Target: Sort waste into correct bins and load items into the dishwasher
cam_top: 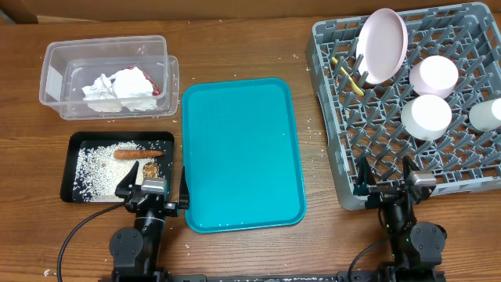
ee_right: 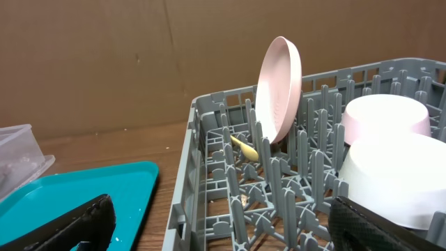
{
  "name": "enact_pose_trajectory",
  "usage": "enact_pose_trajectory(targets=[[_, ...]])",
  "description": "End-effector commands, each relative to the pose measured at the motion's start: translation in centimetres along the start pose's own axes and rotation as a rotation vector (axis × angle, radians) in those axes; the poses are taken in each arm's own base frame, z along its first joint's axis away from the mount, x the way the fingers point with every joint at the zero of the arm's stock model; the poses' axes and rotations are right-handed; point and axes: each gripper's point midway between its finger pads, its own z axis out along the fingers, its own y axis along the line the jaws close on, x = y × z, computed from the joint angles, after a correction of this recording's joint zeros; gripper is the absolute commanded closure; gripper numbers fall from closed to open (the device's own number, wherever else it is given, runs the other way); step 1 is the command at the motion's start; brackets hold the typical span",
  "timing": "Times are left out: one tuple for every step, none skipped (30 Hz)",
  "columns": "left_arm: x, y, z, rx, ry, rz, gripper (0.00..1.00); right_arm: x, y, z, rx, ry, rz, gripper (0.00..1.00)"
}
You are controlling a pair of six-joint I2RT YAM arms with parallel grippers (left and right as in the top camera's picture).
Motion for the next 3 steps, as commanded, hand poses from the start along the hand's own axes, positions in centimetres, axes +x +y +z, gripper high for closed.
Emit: enact_pose_trajectory(targets=[[0.06,0.09,-0.02,-0.009,-0.004,-0.017,0.0,0.05,-0.25,0.0,0.011,-0.009,0.0,0.0],[0.07,0.09,-0.02,-0.009,-0.004,-0.017,0.0,0.07,-0.25,0.01,0.011,-0.009,0.0,0.0],[0.06,0.09,-0.02,-0.009,-0.004,-0.017,0.0,0.07,-0.26,0.01,0.012,-0.009,0.0,0.0]])
